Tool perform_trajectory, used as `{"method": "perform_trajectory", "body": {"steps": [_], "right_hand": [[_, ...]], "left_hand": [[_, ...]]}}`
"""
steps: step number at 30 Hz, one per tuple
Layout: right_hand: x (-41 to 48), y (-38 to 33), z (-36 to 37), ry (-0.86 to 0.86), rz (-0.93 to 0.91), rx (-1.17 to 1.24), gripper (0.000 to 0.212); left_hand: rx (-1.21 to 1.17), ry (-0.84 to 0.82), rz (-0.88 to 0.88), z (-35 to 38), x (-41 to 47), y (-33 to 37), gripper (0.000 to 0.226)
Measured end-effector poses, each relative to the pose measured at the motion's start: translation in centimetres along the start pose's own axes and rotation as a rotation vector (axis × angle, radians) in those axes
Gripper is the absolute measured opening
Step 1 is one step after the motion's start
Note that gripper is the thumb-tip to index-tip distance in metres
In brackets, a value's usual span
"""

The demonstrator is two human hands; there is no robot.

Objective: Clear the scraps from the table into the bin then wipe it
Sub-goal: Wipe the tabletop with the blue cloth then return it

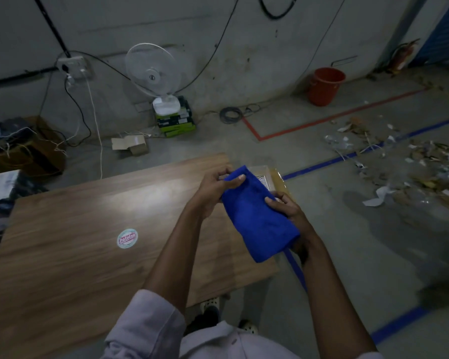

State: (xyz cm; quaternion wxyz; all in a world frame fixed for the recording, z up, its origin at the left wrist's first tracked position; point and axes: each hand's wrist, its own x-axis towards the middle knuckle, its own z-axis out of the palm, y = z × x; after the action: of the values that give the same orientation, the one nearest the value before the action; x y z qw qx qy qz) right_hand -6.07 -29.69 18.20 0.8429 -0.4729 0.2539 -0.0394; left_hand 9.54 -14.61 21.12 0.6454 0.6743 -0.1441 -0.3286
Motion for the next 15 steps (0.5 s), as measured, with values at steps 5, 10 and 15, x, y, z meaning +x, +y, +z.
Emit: {"method": "perform_trajectory", "body": {"steps": [5, 10, 15], "right_hand": [[0.3, 0.6, 0.9, 0.062, -0.290, -0.393, 0.063], [0.9, -0.4, 1.5, 0.028, -0.363, -0.373, 0.039], [1.3, -0.9, 1.8, -0.067, -0.281, -0.183, 0.056]], "left_hand": [[0.428, -0.039, 0.137, 1.7, 0.8, 0.7, 0.026], [0.584, -0.275, 0.244, 2.5, 0.6, 3.0, 0.011], [0.094, -0.155, 0.117, 2.5, 0.4, 2.7, 0.032]]}}
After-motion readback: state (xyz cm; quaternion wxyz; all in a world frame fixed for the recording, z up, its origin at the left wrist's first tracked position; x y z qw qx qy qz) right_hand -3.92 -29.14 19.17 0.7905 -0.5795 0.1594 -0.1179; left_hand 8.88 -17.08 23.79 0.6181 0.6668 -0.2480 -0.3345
